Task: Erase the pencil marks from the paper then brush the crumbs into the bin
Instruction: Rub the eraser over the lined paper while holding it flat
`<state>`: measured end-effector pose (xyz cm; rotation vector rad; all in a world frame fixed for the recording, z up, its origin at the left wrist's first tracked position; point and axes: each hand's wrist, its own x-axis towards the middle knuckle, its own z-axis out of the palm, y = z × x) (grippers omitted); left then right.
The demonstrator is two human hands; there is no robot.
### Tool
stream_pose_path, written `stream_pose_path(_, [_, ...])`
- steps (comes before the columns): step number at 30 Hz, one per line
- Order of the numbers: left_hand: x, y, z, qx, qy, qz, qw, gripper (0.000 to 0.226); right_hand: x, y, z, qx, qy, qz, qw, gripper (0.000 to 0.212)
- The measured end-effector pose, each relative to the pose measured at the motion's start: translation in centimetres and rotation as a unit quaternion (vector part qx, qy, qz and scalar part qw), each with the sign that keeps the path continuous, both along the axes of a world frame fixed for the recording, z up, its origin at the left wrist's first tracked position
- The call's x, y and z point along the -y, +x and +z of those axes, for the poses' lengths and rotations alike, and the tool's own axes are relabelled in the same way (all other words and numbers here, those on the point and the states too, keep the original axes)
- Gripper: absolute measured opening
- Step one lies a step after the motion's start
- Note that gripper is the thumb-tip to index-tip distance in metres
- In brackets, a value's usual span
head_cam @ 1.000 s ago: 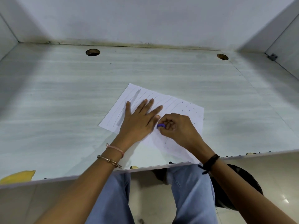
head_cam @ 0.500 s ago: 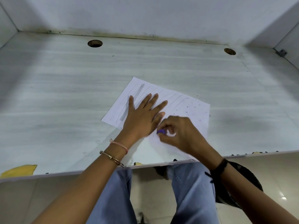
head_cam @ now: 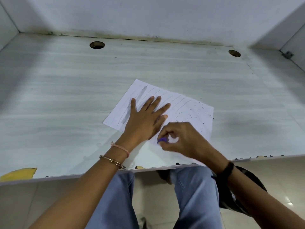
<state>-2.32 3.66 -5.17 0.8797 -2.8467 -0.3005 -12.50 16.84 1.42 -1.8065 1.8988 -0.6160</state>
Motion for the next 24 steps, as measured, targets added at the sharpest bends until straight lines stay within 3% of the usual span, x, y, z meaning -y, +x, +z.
stream_pose_path(4, [0.1, 0.0, 0.2, -0.003, 0.009, 0.003, 1.000, 0.051, 1.9, -2.1, 0.1, -0.012, -0.070, -0.095, 0.993, 0.005])
stream_pose_path(10, [-0.1, 0.1, 0.4, 0.002, 0.012, 0.000, 1.000, 0.049, -0.5, 0.5, 0.0, 0.000, 0.000, 0.007, 1.000, 0.008])
stream_pose_path(15, [-0.1, 0.0, 0.5, 0.009, 0.012, 0.008, 1.000, 0.050, 1.9, -2.7, -0.1, -0.013, -0.076, -0.106, 0.991, 0.006])
stream_pose_path(21, [-0.1, 0.0, 0.3, 0.008, 0.011, 0.002, 1.000, 0.050, -0.6, 0.5, 0.0, 0.004, 0.003, 0.012, 1.000, 0.006])
stream_pose_path(24, [-0.1, -0.1, 0.3, 0.008, 0.017, 0.006, 1.000, 0.050, 1.3, -2.2, 0.0, -0.017, -0.046, -0.059, 0.997, 0.008])
